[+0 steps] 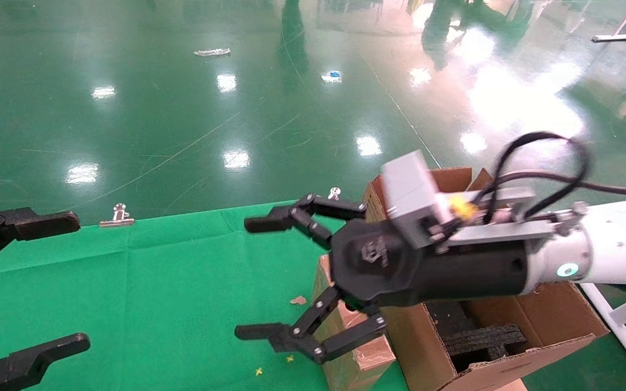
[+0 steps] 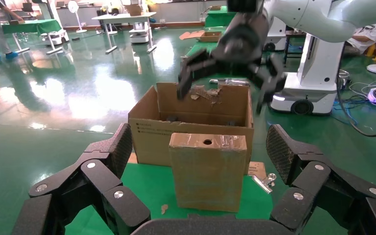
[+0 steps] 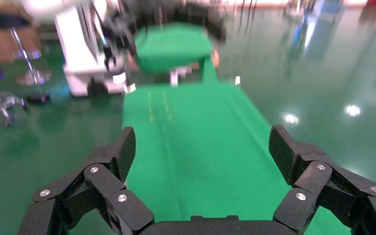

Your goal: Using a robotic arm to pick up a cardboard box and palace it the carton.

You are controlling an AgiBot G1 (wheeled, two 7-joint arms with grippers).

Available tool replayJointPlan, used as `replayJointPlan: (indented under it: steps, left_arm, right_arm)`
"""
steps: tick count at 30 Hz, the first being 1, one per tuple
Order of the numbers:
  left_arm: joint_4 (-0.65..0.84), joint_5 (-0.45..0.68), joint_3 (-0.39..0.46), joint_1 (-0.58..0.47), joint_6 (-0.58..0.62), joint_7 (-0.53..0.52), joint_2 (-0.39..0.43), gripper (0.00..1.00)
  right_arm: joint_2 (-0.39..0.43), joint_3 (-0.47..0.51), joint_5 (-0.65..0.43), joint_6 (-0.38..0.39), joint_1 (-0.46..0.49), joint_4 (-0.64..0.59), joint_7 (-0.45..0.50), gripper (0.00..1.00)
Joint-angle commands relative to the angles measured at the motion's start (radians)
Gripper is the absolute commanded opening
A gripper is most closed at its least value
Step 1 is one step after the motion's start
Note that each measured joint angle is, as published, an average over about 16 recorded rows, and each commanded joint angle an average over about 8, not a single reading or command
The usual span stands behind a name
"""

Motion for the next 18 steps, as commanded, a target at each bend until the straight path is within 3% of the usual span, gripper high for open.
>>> replayJointPlan:
  steps: [1,11,18]
  left_arm:
    - [0.0,0.0,0.0,0.0,0.0,0.0,0.0,1.0]
    - [0.0,0.0,0.001,0.0,0.0,0.0,0.0,1.0]
    - [0.0,-0.001,0.001,0.0,0.0,0.001,0.0,1.0]
  right_arm:
    - [0.001,-0.019,-0.04,0.009,0.009,0.019,0.017,1.0]
    - [-0.123,-0.3,-0.472,-0.071,0.279,0.031,0.172,1.0]
    - [-0.13,-0.458,-0.581,-0.086,0.483,0.032,0.238,1.0]
